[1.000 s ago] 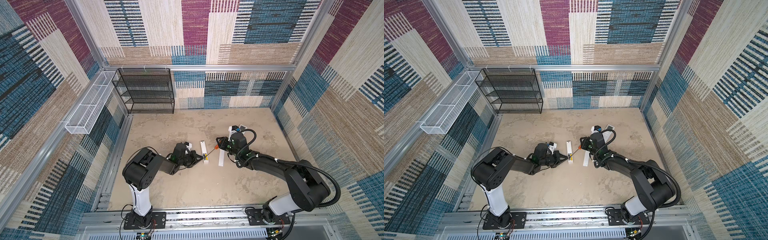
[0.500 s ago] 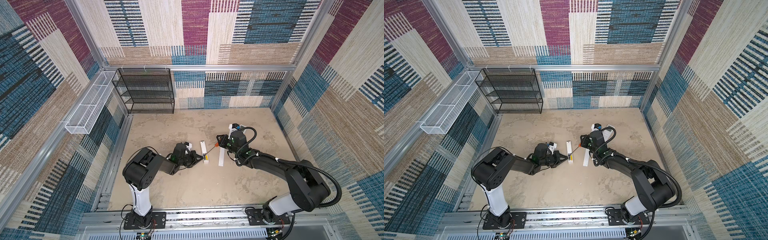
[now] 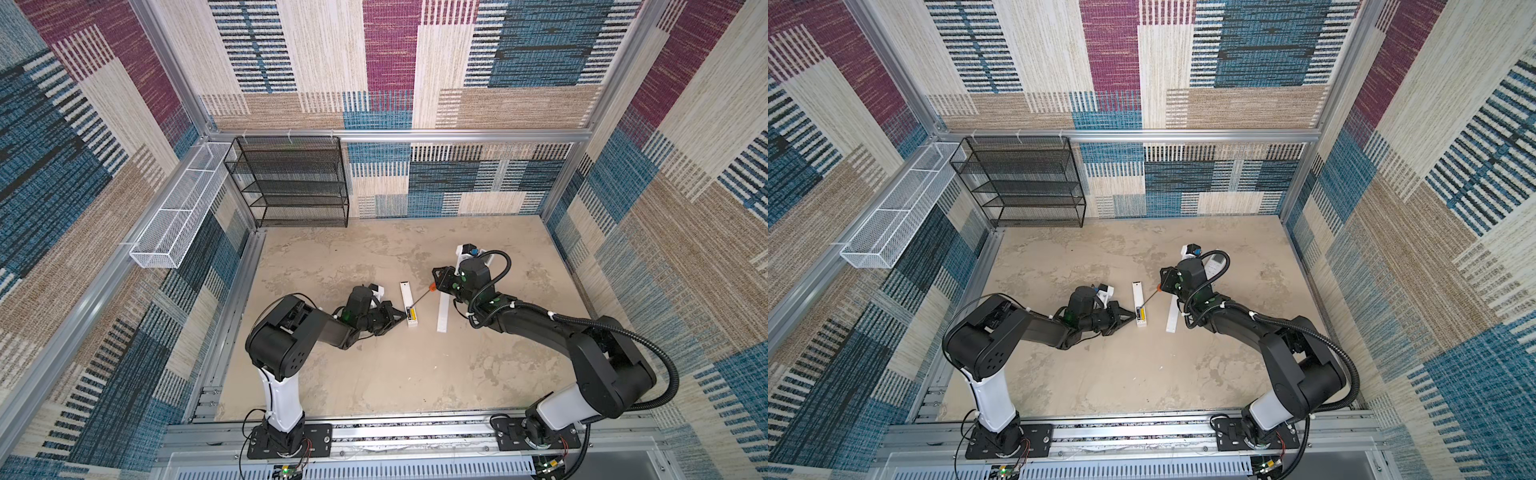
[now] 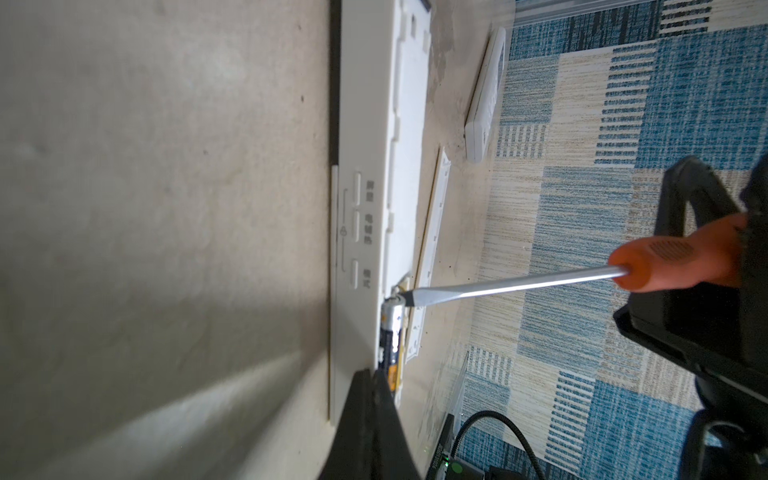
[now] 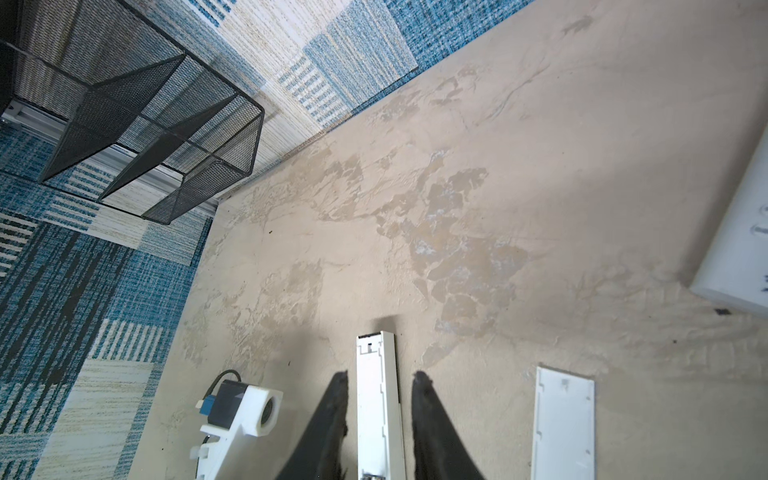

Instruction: Unload the batteries from the remote control

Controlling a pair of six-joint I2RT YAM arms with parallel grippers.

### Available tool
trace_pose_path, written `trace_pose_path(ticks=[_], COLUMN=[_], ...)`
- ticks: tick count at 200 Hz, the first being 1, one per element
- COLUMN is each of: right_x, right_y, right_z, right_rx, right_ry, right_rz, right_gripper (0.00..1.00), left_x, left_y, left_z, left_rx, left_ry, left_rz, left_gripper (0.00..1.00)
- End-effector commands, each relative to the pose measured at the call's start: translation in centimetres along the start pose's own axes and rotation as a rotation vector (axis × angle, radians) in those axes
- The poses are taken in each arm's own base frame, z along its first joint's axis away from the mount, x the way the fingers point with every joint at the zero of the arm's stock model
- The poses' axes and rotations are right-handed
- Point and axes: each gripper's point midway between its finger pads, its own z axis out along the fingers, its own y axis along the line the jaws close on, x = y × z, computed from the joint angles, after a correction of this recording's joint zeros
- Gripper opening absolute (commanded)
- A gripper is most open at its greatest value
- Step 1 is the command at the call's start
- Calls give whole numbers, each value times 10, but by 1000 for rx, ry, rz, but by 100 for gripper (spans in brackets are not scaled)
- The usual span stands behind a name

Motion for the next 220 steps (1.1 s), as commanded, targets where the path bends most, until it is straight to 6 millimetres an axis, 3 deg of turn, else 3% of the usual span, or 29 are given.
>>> trace_pose_path(ticks=[1, 67, 166, 220], right_x=[-2, 11, 11, 12], right_y=[3, 3, -17, -18], right_z=[-1, 7, 5, 6], right_rx=[-14, -49, -68, -67], right_ry=[-9, 31, 37, 40], right_rz=[-3, 45, 183, 193], right_gripper=[0, 0, 0, 0], left_x=[4, 3, 5, 5], left_y=[12, 12, 16, 16], left_z=[1, 2, 2, 2], left_rx=[-44, -44, -49, -47], left_ry=[13, 14, 12, 11], left_rz=[-31, -33, -43, -45], left_gripper=[0, 0, 0, 0])
